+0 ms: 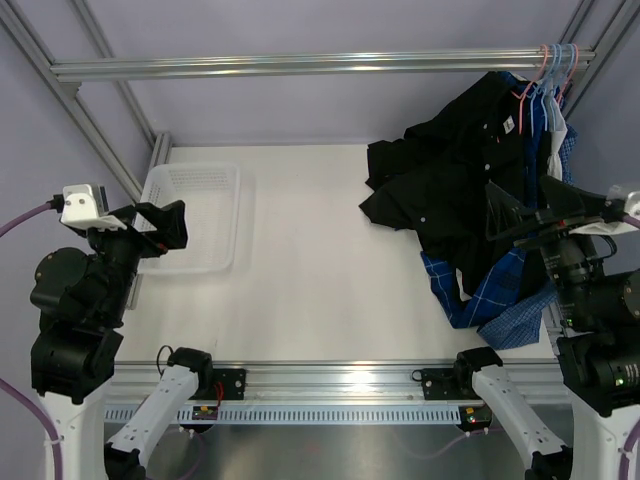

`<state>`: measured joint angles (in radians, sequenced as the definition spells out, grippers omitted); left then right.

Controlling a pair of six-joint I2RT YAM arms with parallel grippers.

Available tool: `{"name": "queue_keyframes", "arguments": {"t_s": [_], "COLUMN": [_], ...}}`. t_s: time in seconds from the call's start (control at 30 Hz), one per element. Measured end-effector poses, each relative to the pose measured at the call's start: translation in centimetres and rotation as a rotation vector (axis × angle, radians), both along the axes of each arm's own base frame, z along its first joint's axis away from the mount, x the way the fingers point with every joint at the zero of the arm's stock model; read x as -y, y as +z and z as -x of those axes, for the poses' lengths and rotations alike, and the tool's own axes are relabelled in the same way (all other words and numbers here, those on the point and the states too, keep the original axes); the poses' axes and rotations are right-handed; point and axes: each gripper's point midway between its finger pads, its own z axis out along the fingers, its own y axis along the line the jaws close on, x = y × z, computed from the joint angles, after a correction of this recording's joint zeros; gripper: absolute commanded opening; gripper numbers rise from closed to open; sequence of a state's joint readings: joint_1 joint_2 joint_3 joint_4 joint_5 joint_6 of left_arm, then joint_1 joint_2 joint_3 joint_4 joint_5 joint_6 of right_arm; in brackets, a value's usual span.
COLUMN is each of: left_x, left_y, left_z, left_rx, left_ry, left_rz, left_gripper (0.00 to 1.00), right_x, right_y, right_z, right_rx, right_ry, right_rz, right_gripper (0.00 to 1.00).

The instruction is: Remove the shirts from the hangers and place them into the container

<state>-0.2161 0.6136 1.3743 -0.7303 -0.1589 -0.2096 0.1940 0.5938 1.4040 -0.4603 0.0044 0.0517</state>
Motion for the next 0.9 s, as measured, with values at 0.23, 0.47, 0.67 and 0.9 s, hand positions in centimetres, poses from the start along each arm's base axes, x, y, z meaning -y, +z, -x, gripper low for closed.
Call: {"name": "queue_keyframes", "arguments": {"t_s": [0.23,0.47,0.67,0.9], "left_x": [1.1,1.8,2.3,3.4], "left_y": [-2.5,-5.2,-7.3,-8.6], "left_z": [-1.7,-2.8,-3.0,-2.8], "left_rx": [-0.082,-0.162,-0.22,-0.255], "left_ry": [-0.038,-0.062,-0.086,-0.136], "left_rz": [-0.009,-0.023,-0.039,-0.056], "left_gripper": [0.99,0.99,0.99,0.99], "right_x": [-3.1,-3.0,0.9,7.4], "right_y": [-2.7,-6.1,-8.9,-12.8], "right_z": [-4.1,-10.7,-16.6,-18.7], "right_rx": [-0.152,-0.406,-0.601,-0.74], "right_ry": [0.125,0.041,-0.175,-0.392], "right_rz": [0.009,-0.041,-0.081,-0.126], "right_gripper": [0.99,1.0,0.99,0.99]}}
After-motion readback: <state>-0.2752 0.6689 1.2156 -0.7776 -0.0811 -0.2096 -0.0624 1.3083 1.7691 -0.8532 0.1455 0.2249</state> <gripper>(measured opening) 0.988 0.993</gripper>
